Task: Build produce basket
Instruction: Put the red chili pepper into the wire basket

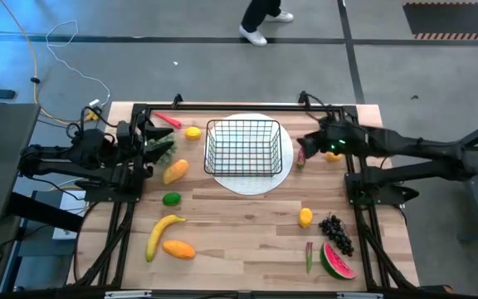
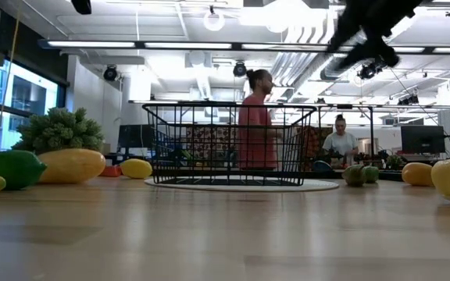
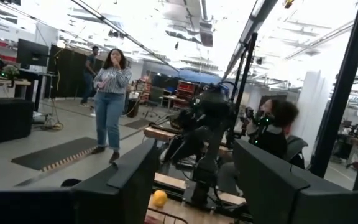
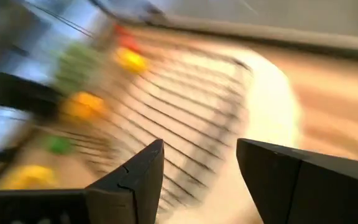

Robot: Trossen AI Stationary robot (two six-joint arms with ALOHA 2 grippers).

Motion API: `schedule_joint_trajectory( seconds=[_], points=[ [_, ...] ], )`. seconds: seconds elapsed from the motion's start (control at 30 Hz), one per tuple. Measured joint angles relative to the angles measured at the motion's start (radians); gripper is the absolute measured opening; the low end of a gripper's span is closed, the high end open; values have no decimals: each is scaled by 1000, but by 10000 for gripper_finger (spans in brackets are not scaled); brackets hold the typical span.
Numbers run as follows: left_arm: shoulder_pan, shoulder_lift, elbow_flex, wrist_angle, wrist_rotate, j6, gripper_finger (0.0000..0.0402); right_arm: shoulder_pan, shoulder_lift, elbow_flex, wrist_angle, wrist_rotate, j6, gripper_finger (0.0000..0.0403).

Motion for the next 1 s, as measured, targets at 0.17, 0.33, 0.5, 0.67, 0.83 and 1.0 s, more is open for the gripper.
schedule_joint_trajectory(
  seconds=[0.17,0.33,0.5,0.67,0.83,1.0],
  points=[
    [0,0,0,-6,-20,13,202,-97,158,104,-347,10,68,185],
    [0,0,0,-9,-73,18,202,-145,222,59,-345,-30,129,186],
    [0,0,0,-9,-79,18,202,-151,232,-45,-258,-49,228,197],
    [0,0,0,-9,-79,18,202,-151,223,-178,-93,-85,332,220],
    [0,0,0,-8,-79,18,202,-149,223,-282,30,-58,469,231],
    [0,0,0,-9,-95,18,202,-150,223,-356,159,-27,550,232]
  ],
)
